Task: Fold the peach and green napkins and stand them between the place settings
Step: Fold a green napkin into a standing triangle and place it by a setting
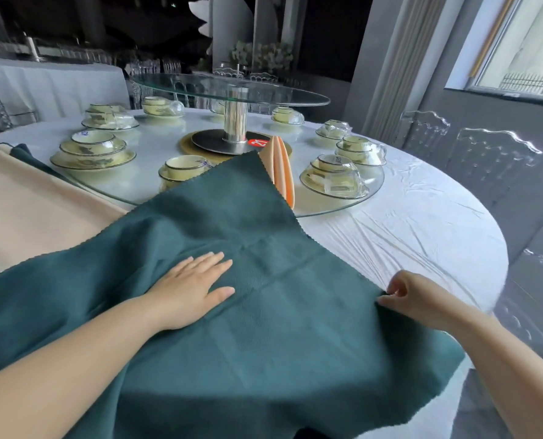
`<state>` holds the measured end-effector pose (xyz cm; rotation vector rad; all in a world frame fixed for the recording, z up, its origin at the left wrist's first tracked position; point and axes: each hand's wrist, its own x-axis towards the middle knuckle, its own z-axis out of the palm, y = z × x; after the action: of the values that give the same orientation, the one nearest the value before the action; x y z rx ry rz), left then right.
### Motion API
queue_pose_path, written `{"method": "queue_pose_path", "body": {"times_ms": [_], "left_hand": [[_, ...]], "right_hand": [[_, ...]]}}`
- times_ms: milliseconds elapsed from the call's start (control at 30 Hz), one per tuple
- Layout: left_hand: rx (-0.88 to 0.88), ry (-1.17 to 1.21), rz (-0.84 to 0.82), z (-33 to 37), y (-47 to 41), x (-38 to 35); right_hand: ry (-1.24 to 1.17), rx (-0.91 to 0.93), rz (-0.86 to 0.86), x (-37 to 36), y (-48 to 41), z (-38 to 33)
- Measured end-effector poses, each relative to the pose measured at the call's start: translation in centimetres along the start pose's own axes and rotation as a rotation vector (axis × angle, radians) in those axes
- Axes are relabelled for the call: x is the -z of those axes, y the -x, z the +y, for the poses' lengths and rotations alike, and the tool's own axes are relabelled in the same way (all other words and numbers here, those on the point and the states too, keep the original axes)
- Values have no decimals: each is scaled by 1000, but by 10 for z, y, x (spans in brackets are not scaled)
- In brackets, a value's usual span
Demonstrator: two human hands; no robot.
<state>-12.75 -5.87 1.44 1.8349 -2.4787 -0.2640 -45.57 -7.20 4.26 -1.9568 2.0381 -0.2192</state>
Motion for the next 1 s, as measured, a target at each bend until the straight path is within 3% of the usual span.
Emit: {"method": "queue_pose_path", "body": {"times_ms": [167, 367, 567, 667, 800, 867, 933, 1000], "left_hand": [[-12, 89, 155, 0, -2, 2], [-33, 175, 362, 4, -8, -2], [-1, 208, 572, 3, -33, 24], [14, 173, 591, 9, -55, 32], [39, 72, 499, 13, -71, 18], [50, 21, 464, 12, -71, 7], [74, 17, 473, 11, -68, 3], [89, 24, 452, 12, -67, 4]], "right_hand": [[63, 74, 36, -6, -3, -8], [-138, 94, 214, 1, -12, -15], [-191, 133, 414, 25, -48, -22], [-138, 120, 495, 34, -74, -27], [144, 128, 469, 23, -92, -24], [112, 238, 496, 12, -80, -28], [16, 472, 540, -4, -51, -35], [-57, 730, 463, -19, -8, -40]]}}
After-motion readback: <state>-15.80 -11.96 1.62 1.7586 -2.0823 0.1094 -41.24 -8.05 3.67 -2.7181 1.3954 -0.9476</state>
